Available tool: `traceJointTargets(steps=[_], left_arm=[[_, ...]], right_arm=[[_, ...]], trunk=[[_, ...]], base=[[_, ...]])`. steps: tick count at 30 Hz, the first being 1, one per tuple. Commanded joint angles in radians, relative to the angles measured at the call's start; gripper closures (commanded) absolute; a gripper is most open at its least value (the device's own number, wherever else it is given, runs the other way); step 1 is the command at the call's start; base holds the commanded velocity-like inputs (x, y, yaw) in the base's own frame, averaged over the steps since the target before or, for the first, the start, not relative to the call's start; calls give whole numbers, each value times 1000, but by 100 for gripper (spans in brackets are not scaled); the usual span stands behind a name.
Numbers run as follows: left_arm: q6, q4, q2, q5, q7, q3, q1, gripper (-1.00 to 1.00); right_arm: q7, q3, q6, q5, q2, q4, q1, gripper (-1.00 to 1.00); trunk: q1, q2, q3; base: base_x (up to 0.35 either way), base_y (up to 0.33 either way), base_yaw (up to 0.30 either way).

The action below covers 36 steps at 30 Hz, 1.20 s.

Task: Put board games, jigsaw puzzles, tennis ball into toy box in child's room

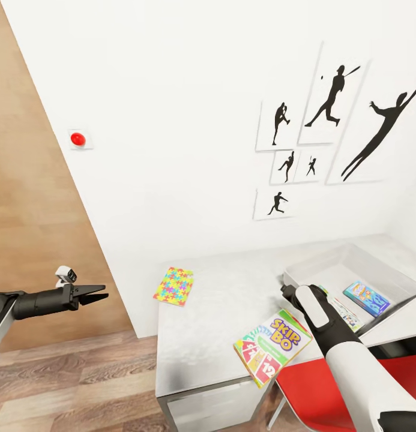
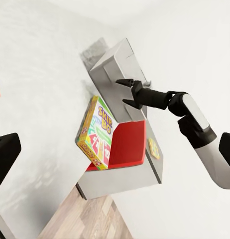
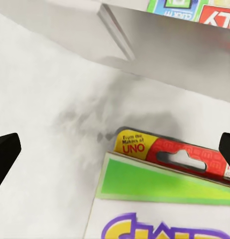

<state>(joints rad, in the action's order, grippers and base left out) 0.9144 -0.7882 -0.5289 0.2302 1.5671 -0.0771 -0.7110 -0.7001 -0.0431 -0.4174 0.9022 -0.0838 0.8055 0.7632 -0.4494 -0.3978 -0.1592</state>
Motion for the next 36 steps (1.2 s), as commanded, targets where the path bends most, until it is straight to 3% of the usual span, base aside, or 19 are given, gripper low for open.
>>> traceJointTargets(steps=[1,13,36], left_arm=[[11,0,0,0,4,1,-1,-100],[11,0,0,0,4,0,-1,-100],[11,0,0,0,4,1,-1,-100]], right_arm=[[-7,-4,-3,5,-1,1,1,-100],[-7,-4,0,6,-2,-8,1,-100],[-6,-4,2,6,-5,-29,1,-100]], trunk=[[-1,-2,-2],[-1,-2,-7],[-1,-2,-43]], base=[[0,0,0],[0,0,0],[-33,0,0]])
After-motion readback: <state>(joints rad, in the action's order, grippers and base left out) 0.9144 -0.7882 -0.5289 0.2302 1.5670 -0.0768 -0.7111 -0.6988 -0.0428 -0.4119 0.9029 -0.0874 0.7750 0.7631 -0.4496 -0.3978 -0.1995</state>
